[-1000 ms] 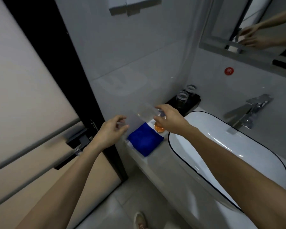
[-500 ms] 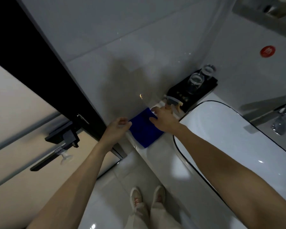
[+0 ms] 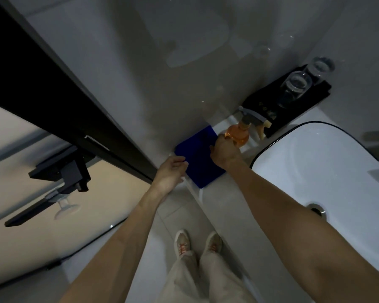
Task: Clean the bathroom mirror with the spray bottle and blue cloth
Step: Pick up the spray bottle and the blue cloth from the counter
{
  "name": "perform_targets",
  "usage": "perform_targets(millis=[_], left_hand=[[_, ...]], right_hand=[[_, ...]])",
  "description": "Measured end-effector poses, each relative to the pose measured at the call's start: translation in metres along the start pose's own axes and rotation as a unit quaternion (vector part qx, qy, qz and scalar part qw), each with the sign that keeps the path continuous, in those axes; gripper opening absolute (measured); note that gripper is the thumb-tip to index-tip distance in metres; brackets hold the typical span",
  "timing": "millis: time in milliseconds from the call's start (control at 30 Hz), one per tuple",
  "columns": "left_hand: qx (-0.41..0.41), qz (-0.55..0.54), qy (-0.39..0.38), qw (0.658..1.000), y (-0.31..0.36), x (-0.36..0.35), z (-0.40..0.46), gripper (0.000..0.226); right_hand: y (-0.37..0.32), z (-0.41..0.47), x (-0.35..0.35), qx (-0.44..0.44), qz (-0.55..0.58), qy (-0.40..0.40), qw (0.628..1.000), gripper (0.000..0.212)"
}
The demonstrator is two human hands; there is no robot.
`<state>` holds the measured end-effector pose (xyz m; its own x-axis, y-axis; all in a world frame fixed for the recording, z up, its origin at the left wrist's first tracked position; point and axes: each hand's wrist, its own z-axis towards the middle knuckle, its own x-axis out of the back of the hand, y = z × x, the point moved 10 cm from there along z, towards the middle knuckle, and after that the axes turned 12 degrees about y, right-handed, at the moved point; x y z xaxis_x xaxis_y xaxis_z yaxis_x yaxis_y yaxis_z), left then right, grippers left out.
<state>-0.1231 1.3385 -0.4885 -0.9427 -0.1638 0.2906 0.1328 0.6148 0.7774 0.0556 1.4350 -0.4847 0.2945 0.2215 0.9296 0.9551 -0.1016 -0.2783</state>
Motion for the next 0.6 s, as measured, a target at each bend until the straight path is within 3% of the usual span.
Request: perform_targets(millis=[233, 400, 600], left_hand=[[-0.002, 0.026, -0.007, 1.000, 0.000, -0.003, 0.008, 0.029], [0.013, 0.021, -0.011, 1.000, -0.005, -0.002, 0.013, 0.027], [0.018, 0.007, -0.019, 1.000, 0.008, 0.003, 0.007, 0.031]], right_hand=[[-0.001, 0.004, -0.001, -0.004, -0.056, 0.032, 0.998, 0.030], [0.010, 0.014, -0.012, -0.050, 0.030, -0.052, 0.997, 0.029], [-0.016, 0.004, 0.020, 0.046, 0.103, -0.059, 0.992, 0.037]])
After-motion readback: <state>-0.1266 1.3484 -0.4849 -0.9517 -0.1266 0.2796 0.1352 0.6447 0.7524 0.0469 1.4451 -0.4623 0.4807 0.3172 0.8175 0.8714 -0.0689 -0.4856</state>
